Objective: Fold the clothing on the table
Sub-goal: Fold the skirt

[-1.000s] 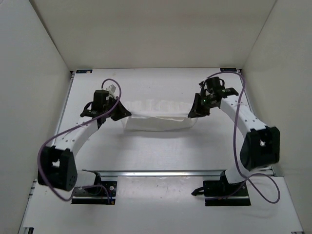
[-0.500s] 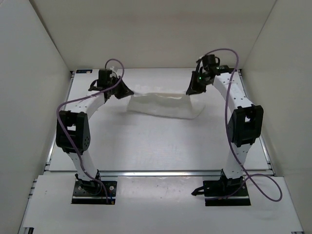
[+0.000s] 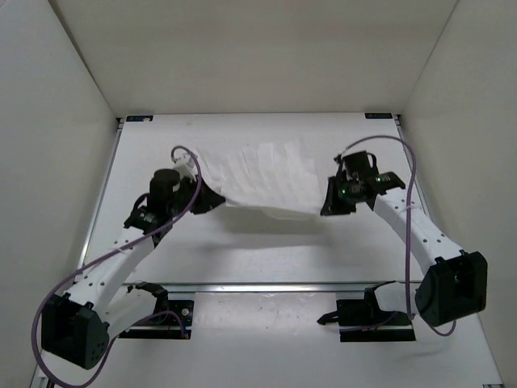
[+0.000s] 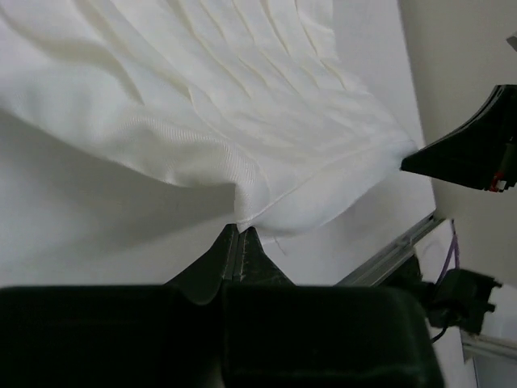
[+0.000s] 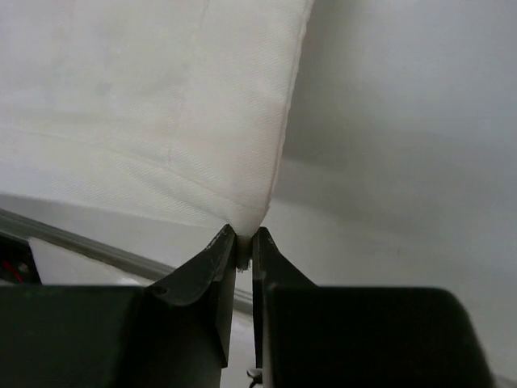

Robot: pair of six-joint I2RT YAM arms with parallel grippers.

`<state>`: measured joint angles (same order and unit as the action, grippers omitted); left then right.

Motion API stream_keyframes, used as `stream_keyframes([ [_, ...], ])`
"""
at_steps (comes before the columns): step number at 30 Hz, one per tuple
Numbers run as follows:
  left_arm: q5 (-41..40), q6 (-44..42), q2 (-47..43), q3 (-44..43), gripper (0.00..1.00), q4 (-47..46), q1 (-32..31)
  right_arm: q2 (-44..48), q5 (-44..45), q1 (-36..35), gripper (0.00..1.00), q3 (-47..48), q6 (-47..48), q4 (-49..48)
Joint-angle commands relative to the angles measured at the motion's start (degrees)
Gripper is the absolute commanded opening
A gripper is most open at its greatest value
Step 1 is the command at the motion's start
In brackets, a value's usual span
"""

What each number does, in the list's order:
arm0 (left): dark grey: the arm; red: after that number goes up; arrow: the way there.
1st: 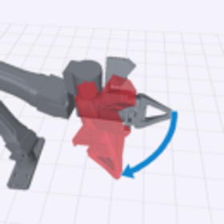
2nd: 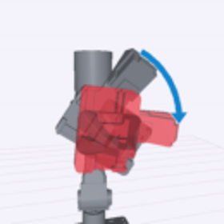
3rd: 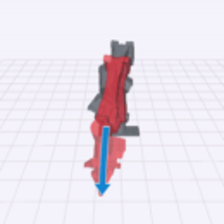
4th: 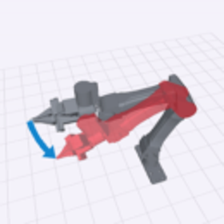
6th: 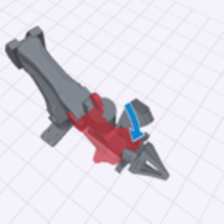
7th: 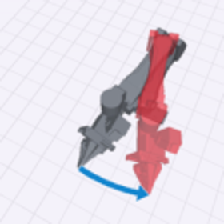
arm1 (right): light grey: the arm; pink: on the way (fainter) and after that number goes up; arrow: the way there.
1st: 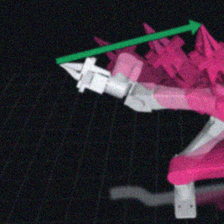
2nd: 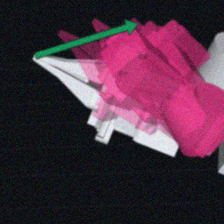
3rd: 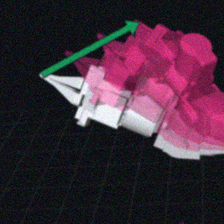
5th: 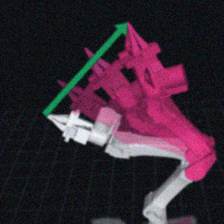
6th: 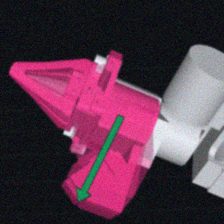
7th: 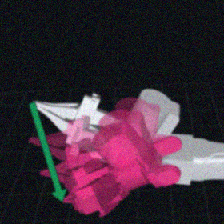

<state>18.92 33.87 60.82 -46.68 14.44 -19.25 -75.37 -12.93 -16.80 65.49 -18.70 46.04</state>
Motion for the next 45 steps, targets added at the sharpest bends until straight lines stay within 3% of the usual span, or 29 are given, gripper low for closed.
stream_keyframes([
  [1, -2.22, 1.64, -3.67, 13.58, 0.00, 0.85, -0.88, 4.70, -0.08, 0.19, 0.00, -12.10, -3.18, -4.11],
  [3, -2.39, 1.82, -6.58, 18.18, 0.00, 1.64, -1.32, 7.42, 0.09, -1.04, 0.00, -17.92, -4.41, -3.42],
  [8, -3.01, 2.96, -15.97, 24.26, 0.00, 6.47, -0.62, 11.73, 1.50, -4.55, 0.00, -19.97, -6.96, 2.02],
  [22, -1.08, 4.10, -29.52, 20.94, 0.00, 23.26, -1.59, 22.64, -0.08, -2.80, 0.00, -22.61, -6.53, 13.80],
  [28, -0.72, 2.44, -22.61, 13.64, 0.00, 20.11, 0.95, 21.33, -3.24, 1.85, 0.00, -15.32, -3.19, 15.92],
  [34, -1.42, 2.43, -9.08, 9.33, 0.00, 7.30, 8.08, 9.39, -6.93, 7.04, 0.00, -5.48, -0.73, 7.50],
  [40, -0.82, 3.14, 3.15, 2.74, 0.00, -0.99, 10.10, -8.10, -5.79, 6.60, 0.00, 4.90, 0.68, 2.83],
  [45, -1.16, 1.47, 5.81, -0.43, 0.00, 0.41, 9.58, -8.56, -4.48, 5.11, 0.00, 4.56, 0.76, 1.77],
])
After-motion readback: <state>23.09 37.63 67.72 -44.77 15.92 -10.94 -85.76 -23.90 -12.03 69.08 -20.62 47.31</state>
